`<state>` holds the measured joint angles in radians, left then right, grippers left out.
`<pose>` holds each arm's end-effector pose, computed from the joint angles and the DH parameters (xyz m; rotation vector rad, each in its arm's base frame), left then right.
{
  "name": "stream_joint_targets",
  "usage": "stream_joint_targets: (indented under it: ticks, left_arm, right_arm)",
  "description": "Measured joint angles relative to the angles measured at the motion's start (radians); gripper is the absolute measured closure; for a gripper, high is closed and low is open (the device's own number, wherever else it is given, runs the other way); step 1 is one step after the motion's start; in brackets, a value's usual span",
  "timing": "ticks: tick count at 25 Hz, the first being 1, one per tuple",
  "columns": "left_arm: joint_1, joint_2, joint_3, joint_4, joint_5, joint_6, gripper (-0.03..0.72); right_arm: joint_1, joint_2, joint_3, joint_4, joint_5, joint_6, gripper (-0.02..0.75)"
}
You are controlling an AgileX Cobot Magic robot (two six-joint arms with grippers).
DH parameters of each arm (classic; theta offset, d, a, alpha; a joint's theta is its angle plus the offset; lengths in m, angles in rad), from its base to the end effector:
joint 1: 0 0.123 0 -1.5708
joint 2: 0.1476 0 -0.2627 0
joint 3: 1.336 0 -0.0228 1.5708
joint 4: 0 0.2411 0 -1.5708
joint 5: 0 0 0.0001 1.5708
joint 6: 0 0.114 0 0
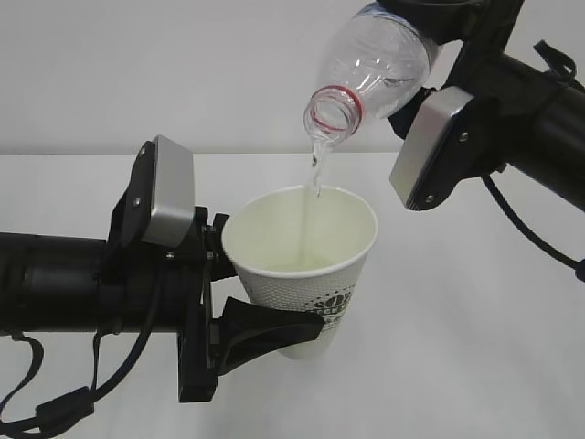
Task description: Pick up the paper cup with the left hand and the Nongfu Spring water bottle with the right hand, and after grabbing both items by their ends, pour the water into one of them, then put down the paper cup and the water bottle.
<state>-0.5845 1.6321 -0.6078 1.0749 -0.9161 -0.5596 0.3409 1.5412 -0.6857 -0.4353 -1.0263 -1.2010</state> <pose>0.1992 -0.2271 0.1687 1.2628 1.4909 -0.9473 0.2917 0.1471 0.2552 -1.2613 0.6158 -0.6662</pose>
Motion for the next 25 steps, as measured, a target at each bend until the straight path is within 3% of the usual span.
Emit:
stream_joint_targets:
  ticks: [25]
  left_arm:
    - [0.0, 0.0, 0.0, 0.0, 0.0, 0.0, 0.196]
  right_arm:
    - [0.0, 0.0, -0.006, 0.0, 0.0, -0.011, 0.268]
